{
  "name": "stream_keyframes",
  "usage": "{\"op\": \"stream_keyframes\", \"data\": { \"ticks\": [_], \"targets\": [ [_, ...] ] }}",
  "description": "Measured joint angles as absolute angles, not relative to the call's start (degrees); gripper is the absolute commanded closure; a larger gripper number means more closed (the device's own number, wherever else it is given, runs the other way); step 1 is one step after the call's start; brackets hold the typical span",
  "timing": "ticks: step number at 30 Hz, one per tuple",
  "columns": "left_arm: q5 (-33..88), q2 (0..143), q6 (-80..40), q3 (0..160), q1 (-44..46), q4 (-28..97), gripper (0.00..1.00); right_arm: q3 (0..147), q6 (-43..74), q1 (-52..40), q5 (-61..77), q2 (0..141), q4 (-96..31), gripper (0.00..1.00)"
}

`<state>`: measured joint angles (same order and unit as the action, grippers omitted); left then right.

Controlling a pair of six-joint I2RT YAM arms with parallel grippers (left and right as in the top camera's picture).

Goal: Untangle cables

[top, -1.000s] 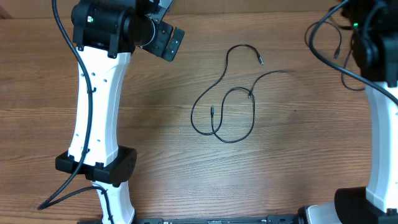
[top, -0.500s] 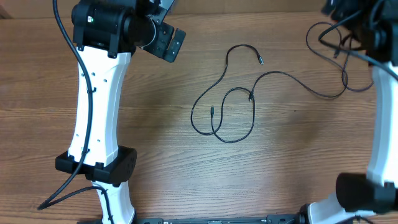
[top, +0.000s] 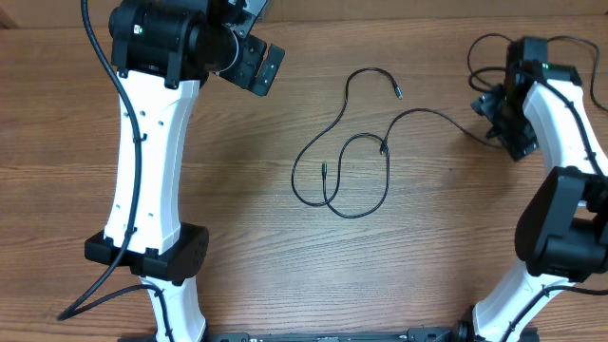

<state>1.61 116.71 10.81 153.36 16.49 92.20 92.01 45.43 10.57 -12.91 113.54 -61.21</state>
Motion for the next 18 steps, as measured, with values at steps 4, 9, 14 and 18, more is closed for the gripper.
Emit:
{"op": "stream_keyframes", "data": {
  "ticks": [4, 9, 14, 18],
  "targets": [
    [1.74, 116.71, 10.81, 153.03, 16.49, 92.14, 0.00, 88.18, 47.68, 12.97, -12.99, 113.56, -59.13, 0.00],
    [1.76, 116.71, 10.81, 150.43, 16.49, 91.20, 0.00, 85.45, 48.60, 15.27, -13.10, 113.58, -56.58, 0.00],
    [1.76, 116.81, 10.81, 147.50, 16.49, 89.82, 0.00, 84.29, 49.06, 15.84, -13.10, 114.37, -52.38, 0.00],
    [1.78, 116.81, 10.81, 144.94, 16.49, 88.66, 0.00, 83.02, 49.25, 15.79, -13.08, 114.93, -47.57, 0.00]
  ]
}}
